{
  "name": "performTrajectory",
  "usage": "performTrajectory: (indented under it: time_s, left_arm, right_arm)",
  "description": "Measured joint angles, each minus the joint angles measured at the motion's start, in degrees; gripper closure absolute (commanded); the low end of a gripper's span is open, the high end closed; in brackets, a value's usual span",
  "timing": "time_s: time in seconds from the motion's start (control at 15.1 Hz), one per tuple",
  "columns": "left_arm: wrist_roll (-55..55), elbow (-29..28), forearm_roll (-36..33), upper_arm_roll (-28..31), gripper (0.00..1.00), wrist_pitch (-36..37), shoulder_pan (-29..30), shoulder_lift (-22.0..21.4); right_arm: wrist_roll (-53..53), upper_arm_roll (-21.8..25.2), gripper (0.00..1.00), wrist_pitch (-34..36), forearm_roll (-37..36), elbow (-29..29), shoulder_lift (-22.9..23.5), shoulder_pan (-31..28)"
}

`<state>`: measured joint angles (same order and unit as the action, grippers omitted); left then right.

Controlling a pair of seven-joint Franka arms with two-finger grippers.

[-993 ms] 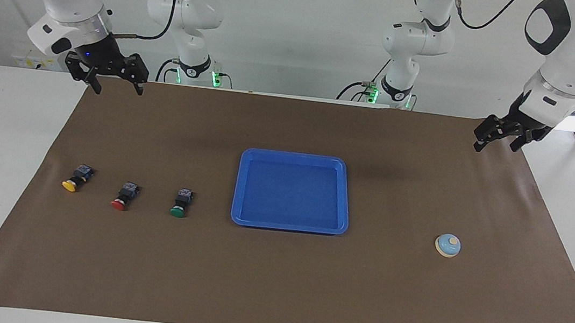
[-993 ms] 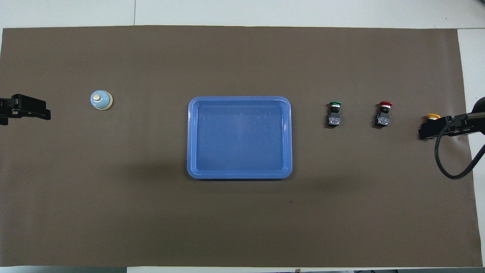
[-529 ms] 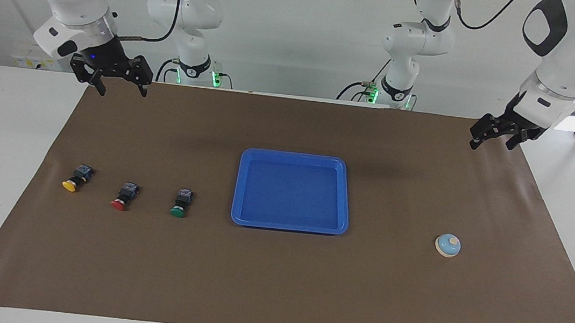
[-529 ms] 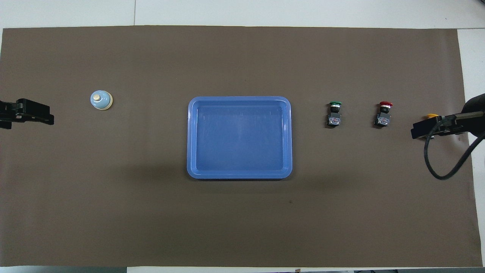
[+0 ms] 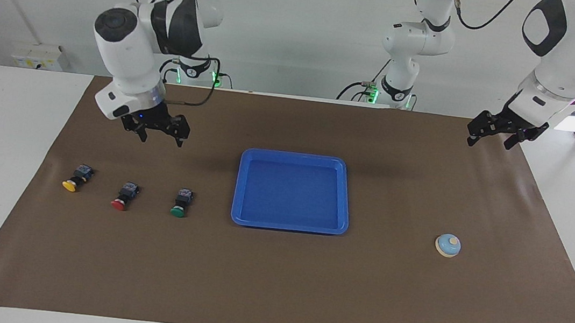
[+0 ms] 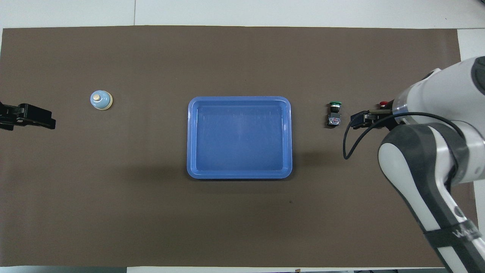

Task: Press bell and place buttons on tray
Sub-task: 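Grasp the green-capped button with the right gripper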

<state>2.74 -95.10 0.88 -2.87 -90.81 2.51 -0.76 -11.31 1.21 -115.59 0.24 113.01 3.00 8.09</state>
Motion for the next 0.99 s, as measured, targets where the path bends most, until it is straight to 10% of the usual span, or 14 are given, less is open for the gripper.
performTrajectory:
  time_s: [0.79,0.93,0.99]
  left_arm:
    - [0.13,-0.21,0.19,-0.02,0.0,0.67,0.0,-0.02]
    - [0.13,-0.22,0.19,-0.06,0.0,0.65,-0.02,-0.05]
    - [0.13,-0.22,0.19,-0.03,0.0,0.65,-0.01,-0.07]
  right_arm:
    - [-4.49,-0.01,0.0,-26.53,0.0,3.91,15.48,1.61]
    - [-5.0,-0.01,0.22,-26.53,0.0,3.24,16.0,1.65]
    - [-5.04,-0.01,0.51,-26.5,0.0,3.17,16.05,1.72]
